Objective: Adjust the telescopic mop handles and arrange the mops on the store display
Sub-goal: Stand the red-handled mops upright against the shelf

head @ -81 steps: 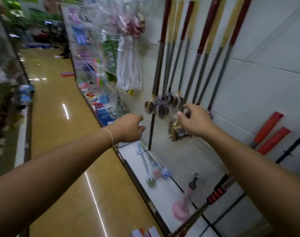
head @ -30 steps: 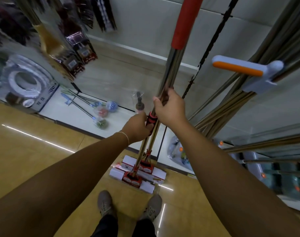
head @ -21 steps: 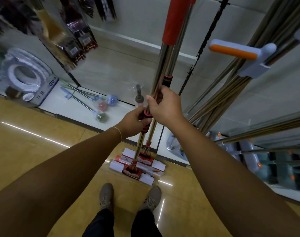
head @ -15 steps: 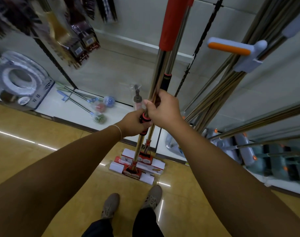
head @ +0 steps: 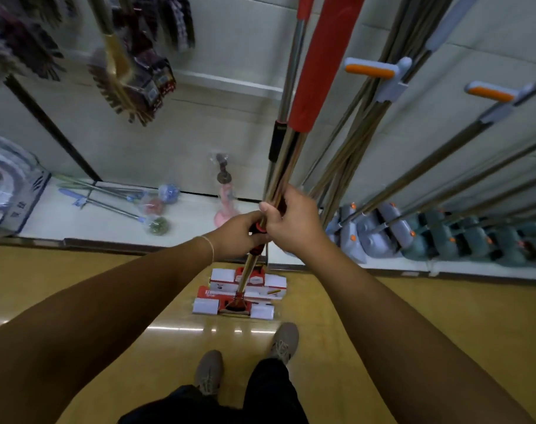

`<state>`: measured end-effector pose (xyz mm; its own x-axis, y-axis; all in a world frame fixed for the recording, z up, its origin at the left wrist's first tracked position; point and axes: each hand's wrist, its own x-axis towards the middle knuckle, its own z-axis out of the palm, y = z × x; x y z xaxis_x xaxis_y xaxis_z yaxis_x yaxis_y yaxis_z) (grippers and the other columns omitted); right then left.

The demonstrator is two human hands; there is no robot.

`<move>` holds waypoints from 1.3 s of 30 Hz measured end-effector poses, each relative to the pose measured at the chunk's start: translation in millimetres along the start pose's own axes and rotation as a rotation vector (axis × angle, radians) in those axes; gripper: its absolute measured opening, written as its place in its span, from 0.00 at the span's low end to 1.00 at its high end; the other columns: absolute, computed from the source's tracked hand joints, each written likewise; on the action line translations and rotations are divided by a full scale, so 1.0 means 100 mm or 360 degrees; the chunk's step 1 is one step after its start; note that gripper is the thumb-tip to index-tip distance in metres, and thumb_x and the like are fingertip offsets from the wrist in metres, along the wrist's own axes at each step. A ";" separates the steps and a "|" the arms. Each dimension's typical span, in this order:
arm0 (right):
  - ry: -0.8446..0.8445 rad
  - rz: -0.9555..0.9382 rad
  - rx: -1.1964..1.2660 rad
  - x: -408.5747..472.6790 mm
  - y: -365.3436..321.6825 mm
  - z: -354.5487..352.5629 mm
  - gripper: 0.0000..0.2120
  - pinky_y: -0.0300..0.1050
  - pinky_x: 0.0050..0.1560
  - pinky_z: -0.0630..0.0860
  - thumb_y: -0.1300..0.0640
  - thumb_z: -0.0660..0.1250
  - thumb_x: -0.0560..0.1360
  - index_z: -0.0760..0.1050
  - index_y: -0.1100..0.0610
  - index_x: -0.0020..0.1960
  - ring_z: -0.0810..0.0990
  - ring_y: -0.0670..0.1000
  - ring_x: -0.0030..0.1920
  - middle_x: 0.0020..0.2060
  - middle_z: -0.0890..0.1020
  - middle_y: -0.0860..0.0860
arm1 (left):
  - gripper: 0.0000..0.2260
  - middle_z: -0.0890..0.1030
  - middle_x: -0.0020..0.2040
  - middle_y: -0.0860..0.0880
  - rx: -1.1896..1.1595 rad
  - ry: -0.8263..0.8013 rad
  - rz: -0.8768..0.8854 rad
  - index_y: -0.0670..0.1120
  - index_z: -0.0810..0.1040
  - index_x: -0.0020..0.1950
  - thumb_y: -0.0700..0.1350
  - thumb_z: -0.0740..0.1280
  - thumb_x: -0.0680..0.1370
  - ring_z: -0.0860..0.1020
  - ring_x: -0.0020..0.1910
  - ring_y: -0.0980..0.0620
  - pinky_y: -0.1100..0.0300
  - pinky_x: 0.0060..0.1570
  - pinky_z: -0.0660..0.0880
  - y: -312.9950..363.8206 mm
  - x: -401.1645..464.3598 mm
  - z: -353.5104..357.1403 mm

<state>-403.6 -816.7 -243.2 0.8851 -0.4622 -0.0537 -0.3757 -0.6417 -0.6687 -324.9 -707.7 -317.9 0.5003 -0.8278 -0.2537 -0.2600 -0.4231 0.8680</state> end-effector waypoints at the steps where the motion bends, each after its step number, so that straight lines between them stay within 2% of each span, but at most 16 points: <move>1: 0.0011 0.0021 -0.0022 -0.08 -0.01 -0.01 0.12 0.39 0.43 0.66 0.54 0.67 0.78 0.75 0.59 0.58 0.76 0.52 0.45 0.44 0.76 0.51 | 0.09 0.79 0.47 0.53 -0.0010 0.0000 0.0028 0.47 0.74 0.59 0.42 0.67 0.79 0.77 0.45 0.57 0.72 0.45 0.72 0.00 -0.06 0.04; 4: 0.0012 0.0040 -0.0034 -0.32 -0.02 -0.05 0.12 0.41 0.44 0.67 0.54 0.67 0.78 0.74 0.58 0.58 0.78 0.54 0.49 0.47 0.79 0.54 | 0.09 0.77 0.44 0.58 -0.0004 -0.0043 0.0078 0.52 0.72 0.56 0.42 0.67 0.78 0.76 0.45 0.58 0.70 0.45 0.71 0.00 -0.18 0.15; 6: -0.0028 0.0018 -0.0020 -0.46 -0.01 -0.12 0.08 0.44 0.45 0.70 0.54 0.67 0.78 0.74 0.55 0.55 0.79 0.54 0.48 0.45 0.79 0.51 | 0.09 0.76 0.43 0.60 0.0029 -0.0049 0.0112 0.54 0.72 0.54 0.43 0.67 0.78 0.76 0.44 0.60 0.69 0.46 0.71 0.04 -0.25 0.22; 8: -0.0059 0.0022 -0.0020 -0.55 0.01 -0.23 0.07 0.46 0.47 0.73 0.53 0.67 0.78 0.74 0.55 0.52 0.79 0.53 0.47 0.44 0.80 0.49 | 0.08 0.77 0.42 0.59 0.0073 -0.0050 0.0149 0.55 0.73 0.52 0.43 0.68 0.77 0.76 0.43 0.62 0.72 0.44 0.69 0.13 -0.31 0.26; 10: -0.0059 0.0049 0.0007 -0.63 0.03 -0.39 0.08 0.48 0.49 0.76 0.53 0.67 0.78 0.75 0.54 0.54 0.80 0.52 0.48 0.45 0.81 0.50 | 0.07 0.78 0.42 0.59 0.0112 -0.0083 0.0193 0.53 0.74 0.51 0.45 0.69 0.77 0.76 0.42 0.63 0.74 0.41 0.69 0.28 -0.34 0.29; 13: -0.0025 0.0060 0.0064 -0.72 0.05 -0.69 0.11 0.51 0.55 0.78 0.53 0.68 0.77 0.75 0.54 0.58 0.81 0.51 0.52 0.50 0.82 0.49 | 0.04 0.81 0.41 0.54 0.0216 -0.0098 0.0319 0.52 0.77 0.47 0.48 0.71 0.76 0.78 0.41 0.58 0.65 0.41 0.73 0.57 -0.32 0.29; 15: 0.0011 0.0033 0.0051 -0.77 0.05 -0.91 0.12 0.53 0.56 0.78 0.53 0.68 0.77 0.75 0.55 0.59 0.81 0.52 0.54 0.51 0.83 0.51 | 0.08 0.80 0.39 0.54 0.0298 -0.0113 0.0413 0.58 0.74 0.42 0.49 0.72 0.75 0.77 0.39 0.58 0.63 0.40 0.72 0.80 -0.29 0.30; 17: 0.0089 0.0008 0.0060 -0.82 0.06 -1.12 0.12 0.53 0.56 0.78 0.53 0.68 0.77 0.75 0.57 0.59 0.81 0.53 0.54 0.51 0.83 0.52 | 0.11 0.80 0.37 0.52 0.0373 -0.0142 0.0481 0.60 0.72 0.39 0.49 0.72 0.74 0.78 0.38 0.53 0.58 0.39 0.72 1.01 -0.23 0.34; 19: 0.0187 0.0026 0.0088 -0.86 0.09 -1.32 0.12 0.50 0.54 0.77 0.53 0.68 0.77 0.75 0.57 0.58 0.81 0.53 0.52 0.50 0.82 0.51 | 0.08 0.81 0.37 0.47 0.0390 -0.0182 0.0513 0.56 0.74 0.40 0.49 0.72 0.74 0.78 0.38 0.49 0.53 0.40 0.74 1.22 -0.17 0.40; 20: 0.0227 0.0033 0.0100 -0.87 0.11 -1.42 0.12 0.48 0.53 0.77 0.53 0.68 0.77 0.74 0.56 0.58 0.81 0.52 0.52 0.49 0.82 0.51 | 0.07 0.81 0.37 0.45 0.0380 -0.0198 0.0523 0.52 0.76 0.41 0.49 0.72 0.74 0.78 0.38 0.48 0.52 0.40 0.74 1.31 -0.13 0.44; 22: 0.0273 0.0036 0.0118 -0.90 0.17 -1.61 0.13 0.46 0.52 0.76 0.52 0.67 0.78 0.74 0.56 0.59 0.80 0.52 0.52 0.50 0.82 0.50 | 0.10 0.80 0.37 0.44 0.0346 -0.0211 0.0530 0.43 0.78 0.43 0.49 0.73 0.74 0.77 0.36 0.48 0.53 0.40 0.73 1.45 -0.02 0.54; 23: 0.0288 0.0038 0.0120 -0.91 0.21 -1.70 0.13 0.47 0.53 0.77 0.52 0.67 0.78 0.74 0.57 0.60 0.80 0.52 0.53 0.51 0.82 0.51 | 0.11 0.79 0.36 0.45 0.0324 -0.0223 0.0536 0.42 0.78 0.43 0.49 0.73 0.74 0.76 0.35 0.50 0.54 0.39 0.73 1.52 0.04 0.59; 26: 0.0307 0.0056 0.0121 -0.95 0.38 -1.99 0.12 0.48 0.56 0.77 0.54 0.67 0.78 0.75 0.57 0.60 0.80 0.52 0.54 0.52 0.82 0.52 | 0.12 0.78 0.34 0.47 0.0328 -0.0273 0.0537 0.43 0.77 0.42 0.50 0.74 0.73 0.75 0.34 0.52 0.54 0.40 0.74 1.73 0.22 0.81; 31: 0.0358 0.0142 0.0130 -1.13 0.83 -2.47 0.08 0.51 0.52 0.79 0.53 0.68 0.78 0.76 0.56 0.54 0.81 0.51 0.48 0.46 0.82 0.51 | 0.15 0.75 0.32 0.51 0.0230 -0.0431 0.0504 0.40 0.77 0.42 0.50 0.75 0.72 0.73 0.32 0.56 0.56 0.38 0.71 2.09 0.50 1.31; 35: 0.0466 0.0188 0.0116 -1.38 1.23 -2.92 0.10 0.54 0.52 0.79 0.53 0.68 0.77 0.76 0.58 0.54 0.82 0.53 0.49 0.46 0.83 0.54 | 0.11 0.75 0.32 0.53 0.0196 -0.0524 0.0564 0.44 0.77 0.38 0.48 0.76 0.72 0.73 0.32 0.57 0.58 0.39 0.71 2.54 0.68 1.82; 39: 0.0624 0.0270 0.0090 -1.73 1.63 -3.45 0.10 0.56 0.52 0.79 0.51 0.68 0.76 0.77 0.56 0.53 0.82 0.53 0.49 0.46 0.83 0.53 | 0.11 0.80 0.37 0.46 0.0150 -0.0615 0.0673 0.41 0.80 0.43 0.47 0.76 0.71 0.79 0.37 0.50 0.53 0.44 0.76 3.07 0.81 2.38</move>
<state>-712.7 -1052.0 -86.9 0.6365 -0.7630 0.1125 -0.4817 -0.5072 -0.7147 -560.5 -992.3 -173.4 0.0037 -0.9989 -0.0459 -0.4529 -0.0426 0.8905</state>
